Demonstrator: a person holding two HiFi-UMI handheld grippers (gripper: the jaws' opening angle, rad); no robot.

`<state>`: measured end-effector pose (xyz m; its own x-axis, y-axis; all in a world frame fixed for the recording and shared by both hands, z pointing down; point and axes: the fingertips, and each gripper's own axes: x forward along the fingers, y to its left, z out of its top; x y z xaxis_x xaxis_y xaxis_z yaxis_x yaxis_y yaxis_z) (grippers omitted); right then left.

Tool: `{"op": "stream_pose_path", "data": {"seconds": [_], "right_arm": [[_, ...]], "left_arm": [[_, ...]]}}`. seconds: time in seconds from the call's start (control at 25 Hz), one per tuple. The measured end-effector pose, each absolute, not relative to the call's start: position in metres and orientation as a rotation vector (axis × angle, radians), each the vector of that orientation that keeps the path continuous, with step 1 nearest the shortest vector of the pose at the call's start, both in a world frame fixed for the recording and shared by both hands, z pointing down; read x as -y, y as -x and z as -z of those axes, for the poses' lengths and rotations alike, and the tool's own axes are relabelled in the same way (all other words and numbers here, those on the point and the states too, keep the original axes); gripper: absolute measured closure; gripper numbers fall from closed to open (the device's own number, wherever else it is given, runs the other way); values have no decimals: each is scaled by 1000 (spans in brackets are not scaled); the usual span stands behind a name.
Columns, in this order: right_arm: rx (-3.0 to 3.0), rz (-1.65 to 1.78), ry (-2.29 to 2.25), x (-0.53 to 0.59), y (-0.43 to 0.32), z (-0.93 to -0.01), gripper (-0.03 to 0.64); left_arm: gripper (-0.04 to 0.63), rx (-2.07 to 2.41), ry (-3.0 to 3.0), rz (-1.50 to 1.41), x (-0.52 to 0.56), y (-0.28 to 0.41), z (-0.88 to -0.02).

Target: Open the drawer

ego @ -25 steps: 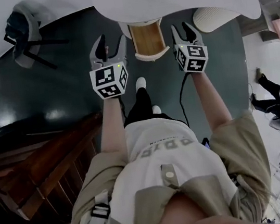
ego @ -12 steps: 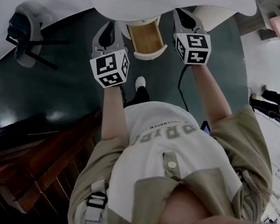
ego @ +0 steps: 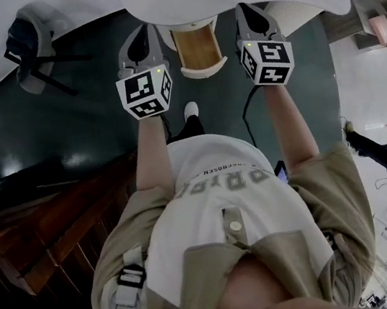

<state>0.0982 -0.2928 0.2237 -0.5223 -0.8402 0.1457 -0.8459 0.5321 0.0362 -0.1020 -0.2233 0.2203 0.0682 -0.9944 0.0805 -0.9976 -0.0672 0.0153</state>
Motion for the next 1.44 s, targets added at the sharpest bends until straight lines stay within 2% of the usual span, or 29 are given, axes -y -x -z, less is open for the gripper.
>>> {"op": "stream_pose_path", "data": {"seconds": [1.44], "right_arm": [[2604,80,-1440,284,-106,-213,615]], "left_arm": [[588,2064,-2266,-45,223,95,-215]]}}
